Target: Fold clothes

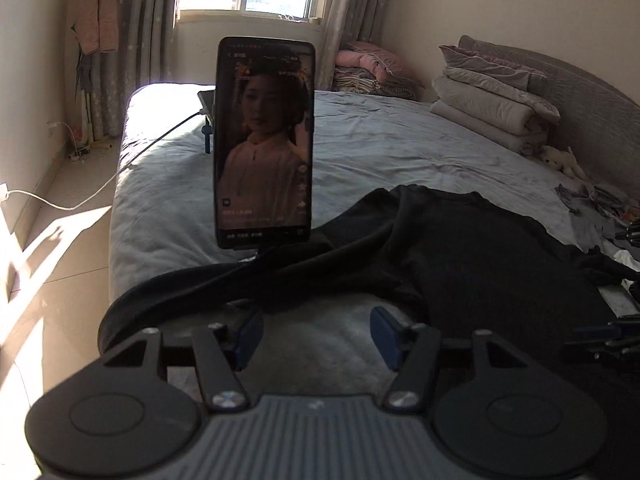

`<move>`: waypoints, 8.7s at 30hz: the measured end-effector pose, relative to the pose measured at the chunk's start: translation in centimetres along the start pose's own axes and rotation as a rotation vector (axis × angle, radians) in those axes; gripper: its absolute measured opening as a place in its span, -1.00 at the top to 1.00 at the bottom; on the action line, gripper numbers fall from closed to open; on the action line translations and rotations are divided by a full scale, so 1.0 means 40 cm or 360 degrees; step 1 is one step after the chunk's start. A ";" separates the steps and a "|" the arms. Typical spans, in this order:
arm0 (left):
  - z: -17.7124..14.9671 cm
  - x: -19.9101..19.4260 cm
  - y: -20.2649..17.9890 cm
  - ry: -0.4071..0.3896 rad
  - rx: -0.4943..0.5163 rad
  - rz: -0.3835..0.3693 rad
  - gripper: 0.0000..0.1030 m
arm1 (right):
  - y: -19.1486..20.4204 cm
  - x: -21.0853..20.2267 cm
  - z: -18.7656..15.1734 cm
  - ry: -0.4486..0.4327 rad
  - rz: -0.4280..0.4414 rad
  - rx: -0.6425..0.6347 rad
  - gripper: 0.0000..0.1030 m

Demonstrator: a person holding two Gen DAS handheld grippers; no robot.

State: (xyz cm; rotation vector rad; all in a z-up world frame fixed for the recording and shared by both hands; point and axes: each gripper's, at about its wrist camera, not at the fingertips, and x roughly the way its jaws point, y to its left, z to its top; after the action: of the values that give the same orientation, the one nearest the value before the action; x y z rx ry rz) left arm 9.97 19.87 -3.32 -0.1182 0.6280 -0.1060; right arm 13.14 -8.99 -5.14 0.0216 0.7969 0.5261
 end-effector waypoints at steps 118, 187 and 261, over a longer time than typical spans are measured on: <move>-0.126 0.195 -0.294 0.0175 0.0514 -0.0143 -0.94 | 0.090 0.173 0.046 -0.0351 0.0124 -0.0281 -0.86; -0.127 0.197 -0.295 0.0170 0.0538 -0.0154 -0.99 | 0.076 0.169 0.042 -0.0328 0.0144 -0.0233 -0.88; -0.032 0.046 -0.099 0.0195 0.0095 0.0366 -0.99 | 0.008 0.051 0.036 -0.0182 0.0035 -0.0114 -1.00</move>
State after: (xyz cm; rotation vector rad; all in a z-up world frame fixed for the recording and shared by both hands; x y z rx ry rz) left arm 10.45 15.60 -4.85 0.0187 0.7554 0.0907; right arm 15.18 -7.51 -5.44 -0.0055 0.6662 0.5691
